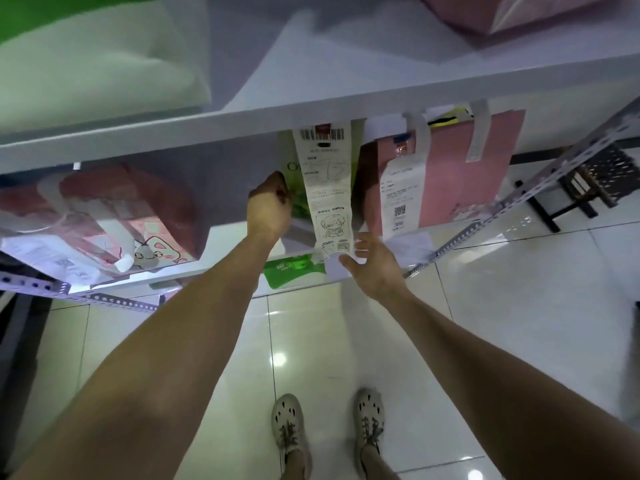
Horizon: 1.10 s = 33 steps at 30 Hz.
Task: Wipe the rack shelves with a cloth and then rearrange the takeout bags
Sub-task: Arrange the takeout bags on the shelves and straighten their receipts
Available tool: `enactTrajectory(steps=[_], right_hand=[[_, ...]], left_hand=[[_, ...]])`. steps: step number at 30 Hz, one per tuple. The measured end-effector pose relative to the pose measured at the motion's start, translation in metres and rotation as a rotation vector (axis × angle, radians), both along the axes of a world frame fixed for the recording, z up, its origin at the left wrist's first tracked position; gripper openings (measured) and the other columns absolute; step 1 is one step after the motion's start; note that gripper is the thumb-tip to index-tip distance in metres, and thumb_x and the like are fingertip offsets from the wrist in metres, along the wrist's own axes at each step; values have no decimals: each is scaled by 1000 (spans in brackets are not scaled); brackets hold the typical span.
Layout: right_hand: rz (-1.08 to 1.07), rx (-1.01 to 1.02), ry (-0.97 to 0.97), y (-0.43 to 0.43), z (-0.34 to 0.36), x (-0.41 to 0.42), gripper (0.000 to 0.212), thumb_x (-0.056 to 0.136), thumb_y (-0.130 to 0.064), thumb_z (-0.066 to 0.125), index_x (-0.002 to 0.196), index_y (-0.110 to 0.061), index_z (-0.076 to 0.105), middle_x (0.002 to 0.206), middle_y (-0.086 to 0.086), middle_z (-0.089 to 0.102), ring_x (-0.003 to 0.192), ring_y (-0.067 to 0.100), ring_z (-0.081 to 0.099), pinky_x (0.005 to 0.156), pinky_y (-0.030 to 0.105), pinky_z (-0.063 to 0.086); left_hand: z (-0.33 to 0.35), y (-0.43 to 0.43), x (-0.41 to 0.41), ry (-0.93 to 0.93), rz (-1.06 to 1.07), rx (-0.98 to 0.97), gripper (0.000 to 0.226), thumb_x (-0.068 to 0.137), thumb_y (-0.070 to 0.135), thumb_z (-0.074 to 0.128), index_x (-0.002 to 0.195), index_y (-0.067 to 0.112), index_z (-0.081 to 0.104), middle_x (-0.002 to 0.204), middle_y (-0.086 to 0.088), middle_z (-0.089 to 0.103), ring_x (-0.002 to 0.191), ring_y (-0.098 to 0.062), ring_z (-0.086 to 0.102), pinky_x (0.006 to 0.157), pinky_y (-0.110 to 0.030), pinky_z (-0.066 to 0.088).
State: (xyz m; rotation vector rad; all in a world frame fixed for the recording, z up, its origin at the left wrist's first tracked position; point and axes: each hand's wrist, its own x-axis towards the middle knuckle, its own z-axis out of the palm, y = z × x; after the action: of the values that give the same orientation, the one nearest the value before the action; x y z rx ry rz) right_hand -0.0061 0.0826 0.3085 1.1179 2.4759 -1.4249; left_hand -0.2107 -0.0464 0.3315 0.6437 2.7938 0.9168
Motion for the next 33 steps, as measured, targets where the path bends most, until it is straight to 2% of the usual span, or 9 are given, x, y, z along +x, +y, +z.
enactTrajectory(steps=[5,8,12,14,17,19,21,27,33], right_hand=[[23,66,19,-12,6,-19,78,96,-36,78,157,-15,34,156,10,52,135,32,60,110,44,52],[91,32,74,-36,11,-38,83,97,-32,78,162,-21,29,158,12,50,133,35,61,108,51,53],[159,26,49,-77,8,-73,51,108,-36,59,152,-14,45,145,13,63,129,38,64,106,47,55],[165,25,53,-92,8,-88,45,112,-34,49,153,-15,45,144,11,65,128,39,64,104,46,54],[227,35,42,-104,8,-103,48,113,-36,45,160,-26,37,149,6,62,131,39,62,107,52,54],[229,23,25,-107,7,-110,51,112,-36,49,160,-30,35,151,2,61,133,37,62,107,52,53],[222,15,-2,-106,8,-112,58,108,-34,59,160,-30,35,151,-1,62,135,34,61,109,49,52],[207,48,-129,-93,26,-81,71,100,-30,71,159,-13,36,159,9,53,140,33,57,112,42,48],[313,232,-174,-77,89,-7,57,103,-27,64,155,-13,49,153,12,57,137,31,56,112,35,43]], left_hand=[[-2,-42,20,-131,91,108,9,106,10,61,113,6,66,97,0,77,87,-20,71,82,-34,56],[-5,-82,31,-168,150,194,19,106,9,59,121,18,65,89,21,69,79,3,68,73,-14,51],[-8,-120,35,-168,135,199,17,108,12,57,123,18,61,96,5,75,88,-21,73,82,-32,59],[-13,-134,30,-147,153,196,15,108,13,58,123,16,60,93,5,73,87,-23,71,78,-30,56],[-16,-153,21,-121,160,195,16,108,15,60,124,15,59,88,18,67,83,-17,67,69,-22,49],[-17,-160,16,-140,168,199,15,108,18,61,122,15,57,93,11,71,84,-15,68,71,-21,52],[-16,-163,16,-170,178,193,11,108,18,62,114,14,54,96,3,72,82,-17,67,73,-31,54],[1,-177,31,-332,132,114,21,106,11,66,125,8,58,123,-4,71,111,-25,72,103,-40,58],[34,-192,84,-430,-27,-97,24,102,10,69,125,9,61,121,-5,74,109,-27,74,91,-33,55]])
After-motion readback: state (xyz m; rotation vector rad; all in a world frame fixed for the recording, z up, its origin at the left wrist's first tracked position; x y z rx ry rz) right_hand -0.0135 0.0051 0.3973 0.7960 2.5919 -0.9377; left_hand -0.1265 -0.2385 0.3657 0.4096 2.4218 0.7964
